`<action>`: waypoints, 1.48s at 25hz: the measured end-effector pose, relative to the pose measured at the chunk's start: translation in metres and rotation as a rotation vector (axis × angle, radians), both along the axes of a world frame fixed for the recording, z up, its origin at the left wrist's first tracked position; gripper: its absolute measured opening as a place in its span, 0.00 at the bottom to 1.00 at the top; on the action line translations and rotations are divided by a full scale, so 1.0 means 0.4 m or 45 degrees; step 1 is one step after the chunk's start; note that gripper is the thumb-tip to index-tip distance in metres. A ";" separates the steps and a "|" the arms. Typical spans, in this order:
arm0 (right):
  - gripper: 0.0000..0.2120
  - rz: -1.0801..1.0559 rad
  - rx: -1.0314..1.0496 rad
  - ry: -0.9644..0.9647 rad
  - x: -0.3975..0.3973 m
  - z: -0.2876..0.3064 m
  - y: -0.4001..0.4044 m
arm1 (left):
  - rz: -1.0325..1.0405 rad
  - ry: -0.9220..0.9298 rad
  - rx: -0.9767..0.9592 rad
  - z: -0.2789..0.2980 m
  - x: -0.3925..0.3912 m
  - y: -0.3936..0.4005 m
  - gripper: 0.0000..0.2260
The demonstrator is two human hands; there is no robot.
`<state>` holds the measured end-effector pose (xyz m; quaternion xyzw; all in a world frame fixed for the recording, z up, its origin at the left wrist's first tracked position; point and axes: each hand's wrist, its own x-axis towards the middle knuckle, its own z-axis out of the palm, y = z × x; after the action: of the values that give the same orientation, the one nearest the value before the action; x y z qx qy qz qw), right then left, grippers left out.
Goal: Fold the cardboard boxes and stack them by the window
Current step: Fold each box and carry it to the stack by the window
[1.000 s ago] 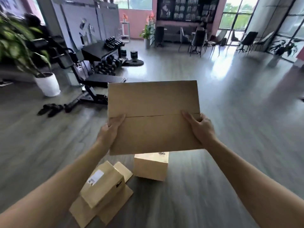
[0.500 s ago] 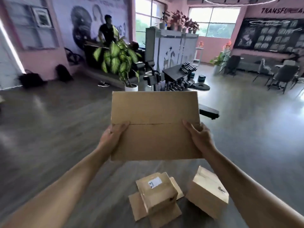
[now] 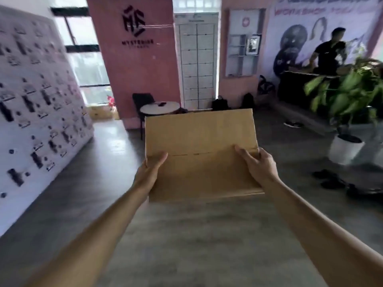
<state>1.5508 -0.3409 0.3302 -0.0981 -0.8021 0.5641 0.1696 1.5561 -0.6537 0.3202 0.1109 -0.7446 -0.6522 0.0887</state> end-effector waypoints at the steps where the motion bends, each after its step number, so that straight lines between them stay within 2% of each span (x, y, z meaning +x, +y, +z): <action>1: 0.33 0.073 0.003 -0.005 -0.061 -0.003 -0.071 | 0.076 0.001 -0.004 -0.006 -0.019 -0.066 0.24; 6: 0.28 0.342 -0.005 -0.010 -0.337 0.009 -0.303 | 0.300 0.097 -0.052 0.024 -0.118 -0.246 0.14; 8: 0.29 0.459 -0.015 -0.009 -0.469 0.035 -0.398 | 0.421 0.134 -0.074 0.053 -0.184 -0.314 0.10; 11: 0.29 0.607 -0.032 0.023 -0.623 0.062 -0.538 | 0.494 0.119 -0.081 0.082 -0.254 -0.403 0.18; 14: 0.28 0.760 -0.015 0.002 -0.754 0.070 -0.702 | 0.647 0.051 -0.073 0.088 -0.326 -0.526 0.16; 21: 0.22 0.856 0.001 -0.012 -1.069 0.040 -1.083 | 0.763 0.000 0.014 0.062 -0.614 -0.880 0.38; 28: 0.21 0.762 -0.027 -0.065 -1.450 0.038 -1.362 | 0.679 -0.018 0.023 0.072 -1.038 -1.192 0.28; 30: 0.21 0.738 -0.036 -0.079 -1.585 0.018 -1.412 | 0.632 -0.033 0.014 0.059 -1.183 -1.251 0.30; 34: 0.21 0.748 -0.025 -0.072 -1.890 0.006 -1.529 | 0.656 -0.039 0.002 0.036 -1.482 -1.362 0.43; 37: 0.21 0.805 0.011 -0.050 -2.101 0.027 -1.632 | 0.697 -0.065 0.025 0.053 -1.666 -1.455 0.44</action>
<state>0.7104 -0.9938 0.3409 0.1460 -0.7984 0.5835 -0.0293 0.8897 -1.2356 0.3415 0.3254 -0.6825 -0.6082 0.2416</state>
